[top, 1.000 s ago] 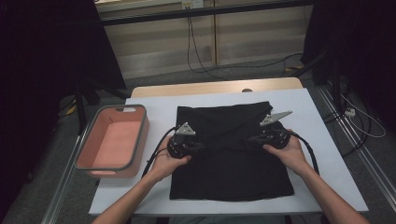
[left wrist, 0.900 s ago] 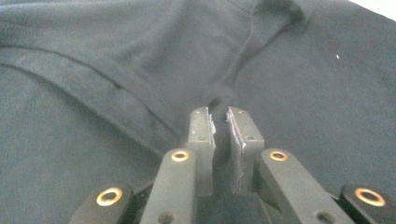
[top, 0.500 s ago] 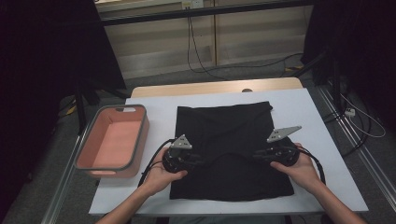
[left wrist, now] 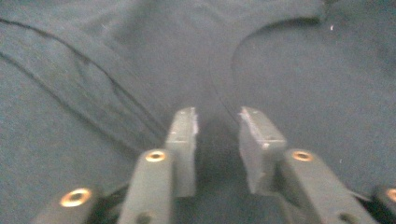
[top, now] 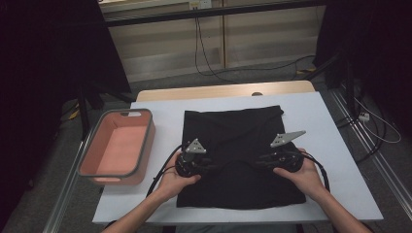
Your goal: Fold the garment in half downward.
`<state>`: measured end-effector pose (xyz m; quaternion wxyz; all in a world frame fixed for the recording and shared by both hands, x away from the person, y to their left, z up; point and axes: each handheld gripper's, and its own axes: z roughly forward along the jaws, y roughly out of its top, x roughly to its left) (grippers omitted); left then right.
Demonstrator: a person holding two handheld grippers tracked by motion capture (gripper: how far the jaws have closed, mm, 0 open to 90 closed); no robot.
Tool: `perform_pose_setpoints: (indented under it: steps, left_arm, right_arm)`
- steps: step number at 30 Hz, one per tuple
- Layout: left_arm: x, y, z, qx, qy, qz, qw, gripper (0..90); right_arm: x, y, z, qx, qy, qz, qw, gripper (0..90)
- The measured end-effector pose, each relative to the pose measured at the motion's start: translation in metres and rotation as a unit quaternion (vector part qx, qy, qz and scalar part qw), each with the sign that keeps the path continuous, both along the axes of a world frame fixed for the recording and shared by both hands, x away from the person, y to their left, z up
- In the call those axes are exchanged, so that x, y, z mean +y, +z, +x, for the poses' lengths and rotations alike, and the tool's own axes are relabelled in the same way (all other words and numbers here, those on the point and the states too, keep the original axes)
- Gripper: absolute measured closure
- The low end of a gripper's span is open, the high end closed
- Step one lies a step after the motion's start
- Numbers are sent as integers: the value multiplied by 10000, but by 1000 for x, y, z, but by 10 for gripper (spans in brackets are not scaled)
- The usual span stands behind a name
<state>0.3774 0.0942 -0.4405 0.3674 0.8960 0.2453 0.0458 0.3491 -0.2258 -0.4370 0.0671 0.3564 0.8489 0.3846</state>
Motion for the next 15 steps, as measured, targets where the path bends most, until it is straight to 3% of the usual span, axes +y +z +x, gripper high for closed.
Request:
perform_pose_setpoints:
  steps: [2,7,11,15]
  left_arm:
    - [1,-3,-3,42,13,116,9999,783]
    - [6,-4,-7,246,13,90,9997,837]
    - [10,-2,-9,255,53,54,9996,831]
    - [16,4,-11,241,84,-149,9996,804]
  right_arm:
    - [2,-3,-3,-30,16,-168,9999,750]
    - [-3,-6,-14,4,53,-236,9997,809]
    - [-4,-10,-21,115,62,-255,9996,753]
    - [-4,-8,-22,202,40,-226,9995,700]
